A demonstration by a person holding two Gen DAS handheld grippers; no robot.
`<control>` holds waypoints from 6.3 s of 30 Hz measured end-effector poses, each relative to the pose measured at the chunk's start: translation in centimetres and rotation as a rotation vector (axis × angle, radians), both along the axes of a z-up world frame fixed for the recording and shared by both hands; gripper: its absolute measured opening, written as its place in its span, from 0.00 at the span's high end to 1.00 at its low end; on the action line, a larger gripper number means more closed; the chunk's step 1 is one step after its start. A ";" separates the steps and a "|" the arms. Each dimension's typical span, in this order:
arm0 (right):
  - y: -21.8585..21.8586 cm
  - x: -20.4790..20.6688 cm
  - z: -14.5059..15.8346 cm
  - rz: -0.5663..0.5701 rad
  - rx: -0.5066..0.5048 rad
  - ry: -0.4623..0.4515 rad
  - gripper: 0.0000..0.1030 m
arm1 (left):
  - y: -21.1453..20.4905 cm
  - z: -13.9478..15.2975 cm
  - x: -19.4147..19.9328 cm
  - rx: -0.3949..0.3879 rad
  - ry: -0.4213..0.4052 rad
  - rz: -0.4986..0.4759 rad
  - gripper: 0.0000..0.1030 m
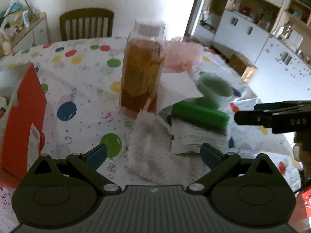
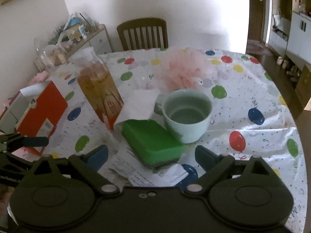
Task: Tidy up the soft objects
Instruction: 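Grasp the white fluffy towel with the left gripper while the right gripper grasps the green sponge, then lift and carry the white towel and green sponge with both grippers over the box, then lower the towel and green sponge into the box and open both grippers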
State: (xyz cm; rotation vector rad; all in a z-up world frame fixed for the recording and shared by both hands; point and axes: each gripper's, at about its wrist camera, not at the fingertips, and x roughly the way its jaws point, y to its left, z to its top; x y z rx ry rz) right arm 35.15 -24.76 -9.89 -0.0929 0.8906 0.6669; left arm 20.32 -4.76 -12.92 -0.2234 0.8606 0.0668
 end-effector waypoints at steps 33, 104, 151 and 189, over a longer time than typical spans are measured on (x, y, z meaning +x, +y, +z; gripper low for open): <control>2.3 5.5 -5.3 0.108 -0.026 0.138 0.24 | -2.8 -7.3 2.7 0.068 0.060 -0.127 0.10; 4.9 -7.7 6.9 0.018 0.023 -0.123 0.31 | 6.5 4.9 -6.0 -0.009 -0.100 -0.108 0.85; 33.8 -13.4 7.3 0.316 -0.066 -0.283 0.31 | 32.1 7.8 -14.8 0.150 -0.121 0.194 0.85; 41.0 -14.0 -0.3 0.460 -0.352 -0.319 0.26 | 33.8 0.3 -9.2 0.154 0.133 0.116 0.82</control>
